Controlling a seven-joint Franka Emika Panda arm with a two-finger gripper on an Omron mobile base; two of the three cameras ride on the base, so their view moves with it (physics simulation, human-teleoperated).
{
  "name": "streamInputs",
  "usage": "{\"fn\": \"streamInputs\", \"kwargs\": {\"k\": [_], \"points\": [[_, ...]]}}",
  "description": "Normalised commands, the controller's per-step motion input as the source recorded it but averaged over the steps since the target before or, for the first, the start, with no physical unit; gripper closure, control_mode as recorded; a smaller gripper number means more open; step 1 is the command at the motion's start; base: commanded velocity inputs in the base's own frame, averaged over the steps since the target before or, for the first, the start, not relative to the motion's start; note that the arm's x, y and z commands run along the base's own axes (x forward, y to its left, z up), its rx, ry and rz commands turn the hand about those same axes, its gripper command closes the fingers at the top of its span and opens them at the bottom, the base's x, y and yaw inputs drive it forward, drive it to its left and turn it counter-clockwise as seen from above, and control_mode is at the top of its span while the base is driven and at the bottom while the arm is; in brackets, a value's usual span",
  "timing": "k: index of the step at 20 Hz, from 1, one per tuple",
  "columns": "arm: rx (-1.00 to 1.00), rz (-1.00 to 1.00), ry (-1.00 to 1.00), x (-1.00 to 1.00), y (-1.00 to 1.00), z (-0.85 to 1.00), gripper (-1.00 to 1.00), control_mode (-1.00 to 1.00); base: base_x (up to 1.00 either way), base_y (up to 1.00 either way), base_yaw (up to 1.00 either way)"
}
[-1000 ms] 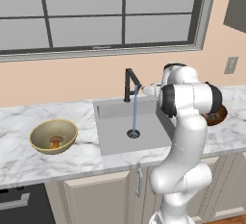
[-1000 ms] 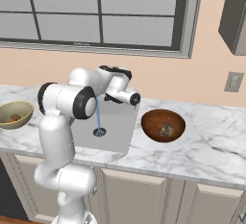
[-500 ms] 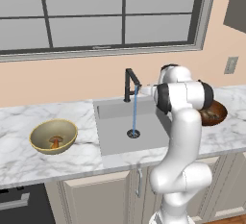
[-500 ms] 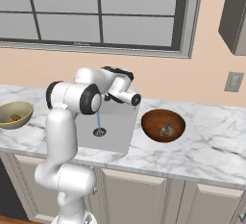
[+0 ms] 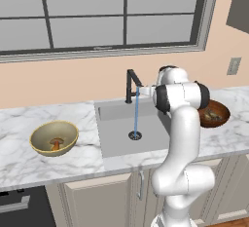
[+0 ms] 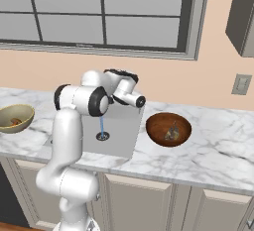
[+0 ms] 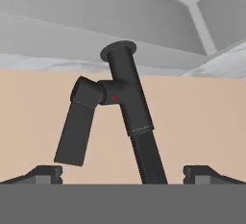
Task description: Pick the bananas from the sink and place them in one bowl. Place the mushroom in the other bowl. Then turn off the sink faucet.
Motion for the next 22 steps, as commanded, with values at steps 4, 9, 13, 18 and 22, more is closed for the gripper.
{"fn": "streamInputs", "kwargs": {"k": [4,9,13,18,22], "points": [[0.01,0.00,0.03,0.32,0.01,-0.10,-1.00,-1.00,0.00,0.00,0.00],[0.00,0.00,0.03,0.32,0.00,-0.18,-1.00,-1.00,0.00,0.00,0.00],[0.00,0.00,0.01,0.28,0.01,-0.18,-1.00,-1.00,0.00,0.00,0.00],[0.00,0.00,0.02,0.26,0.10,-0.10,-1.00,-1.00,0.00,0.00,0.00],[0.00,0.00,0.02,0.25,0.12,-0.06,-1.00,-1.00,0.00,0.00,0.00]]}}
